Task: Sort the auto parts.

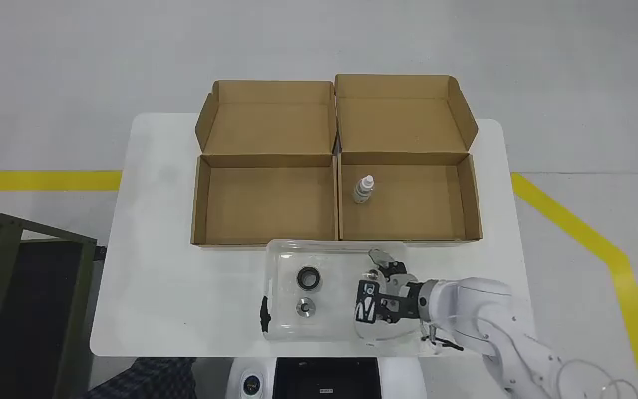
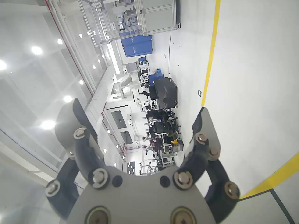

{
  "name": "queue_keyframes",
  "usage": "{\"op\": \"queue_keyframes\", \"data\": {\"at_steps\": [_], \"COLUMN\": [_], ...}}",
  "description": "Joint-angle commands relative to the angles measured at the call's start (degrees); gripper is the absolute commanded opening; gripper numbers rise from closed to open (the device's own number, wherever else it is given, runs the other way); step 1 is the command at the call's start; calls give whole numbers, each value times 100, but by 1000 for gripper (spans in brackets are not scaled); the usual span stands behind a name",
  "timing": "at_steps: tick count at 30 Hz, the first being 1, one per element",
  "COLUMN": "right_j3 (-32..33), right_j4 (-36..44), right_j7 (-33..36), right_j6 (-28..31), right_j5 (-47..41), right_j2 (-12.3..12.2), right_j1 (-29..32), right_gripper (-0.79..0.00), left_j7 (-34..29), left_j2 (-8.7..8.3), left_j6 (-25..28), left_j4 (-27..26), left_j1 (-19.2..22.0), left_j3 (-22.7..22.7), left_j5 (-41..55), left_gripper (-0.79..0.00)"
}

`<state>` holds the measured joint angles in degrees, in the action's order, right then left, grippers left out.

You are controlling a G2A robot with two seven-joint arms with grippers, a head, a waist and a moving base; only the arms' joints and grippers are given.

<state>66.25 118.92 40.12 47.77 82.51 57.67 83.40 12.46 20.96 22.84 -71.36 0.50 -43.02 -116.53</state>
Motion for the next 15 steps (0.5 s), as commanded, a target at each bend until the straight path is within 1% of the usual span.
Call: {"op": "queue_keyframes", "data": {"at_steps": [1,5,9,11,12,13,15], "right_j3": [-60,-203,-410,-488,-513,-538,-569], "right_j4": [-64,-200,-251,-266,-278,-286,-312], "right_j7": [79,357,628,699,740,768,806], "right_j6": [-8,-88,-190,-263,-287,-306,-340], "right_j5": [-47,-41,4,-13,-9,-14,-29], "right_j2": [7,28,57,72,76,80,86], "right_j1": [-63,-243,-393,-449,-476,-499,-539], "right_gripper": [-6,-49,-145,-222,-274,-305,-406], "left_j7": [0,0,0,0,0,0,0], "left_j2": [0,0,0,0,0,0,0], "left_j6": [0,0,0,0,0,0,0], "left_j4": [0,0,0,0,0,0,0], "left_j1": [0,0,0,0,0,0,0], "left_j3": [0,0,0,0,0,0,0], "left_j5": [0,0,0,0,0,0,0], "left_gripper": [0,0,0,0,0,0,0]}}
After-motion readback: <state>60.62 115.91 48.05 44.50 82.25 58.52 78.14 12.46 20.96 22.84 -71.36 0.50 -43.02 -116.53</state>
